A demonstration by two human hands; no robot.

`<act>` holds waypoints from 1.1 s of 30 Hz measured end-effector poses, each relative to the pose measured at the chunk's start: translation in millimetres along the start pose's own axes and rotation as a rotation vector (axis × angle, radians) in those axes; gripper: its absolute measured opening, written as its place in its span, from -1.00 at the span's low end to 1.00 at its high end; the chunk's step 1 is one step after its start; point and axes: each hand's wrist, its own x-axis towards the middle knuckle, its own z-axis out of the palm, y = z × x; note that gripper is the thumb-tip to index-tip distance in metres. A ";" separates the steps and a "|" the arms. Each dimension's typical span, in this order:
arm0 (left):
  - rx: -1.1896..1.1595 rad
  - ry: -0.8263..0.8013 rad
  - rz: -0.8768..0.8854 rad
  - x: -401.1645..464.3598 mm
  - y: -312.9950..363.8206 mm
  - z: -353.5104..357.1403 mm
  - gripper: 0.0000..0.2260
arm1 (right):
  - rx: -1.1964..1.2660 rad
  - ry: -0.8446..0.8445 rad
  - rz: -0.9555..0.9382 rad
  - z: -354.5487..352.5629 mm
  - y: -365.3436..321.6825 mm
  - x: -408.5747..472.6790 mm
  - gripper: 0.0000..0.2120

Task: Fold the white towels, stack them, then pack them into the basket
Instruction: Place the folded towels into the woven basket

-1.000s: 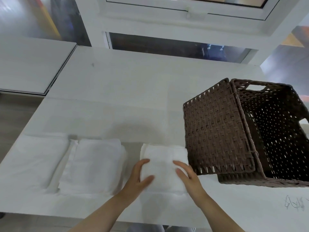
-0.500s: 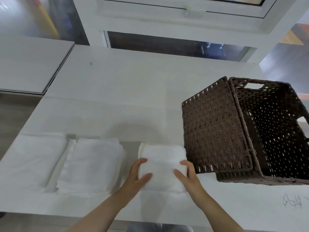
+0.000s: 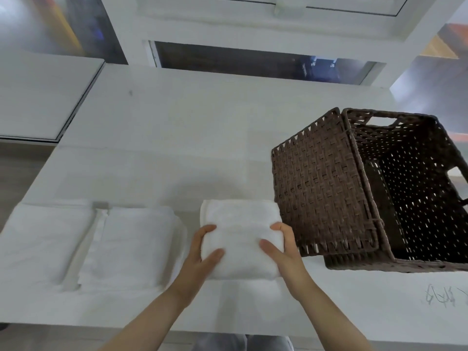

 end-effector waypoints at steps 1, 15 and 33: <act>0.011 0.001 0.019 -1.0 7.2 0.5 -0.46 | -0.002 -0.005 -0.019 0.8 -9.1 -2.1 -0.54; 0.057 -0.046 0.262 18.6 145.8 85.3 -0.45 | -0.105 0.135 -0.244 -48.9 -165.0 -23.8 -0.73; 0.130 -0.143 0.388 59.5 170.4 345.9 -0.68 | 0.027 0.184 -0.350 -299.5 -243.3 -29.6 -0.77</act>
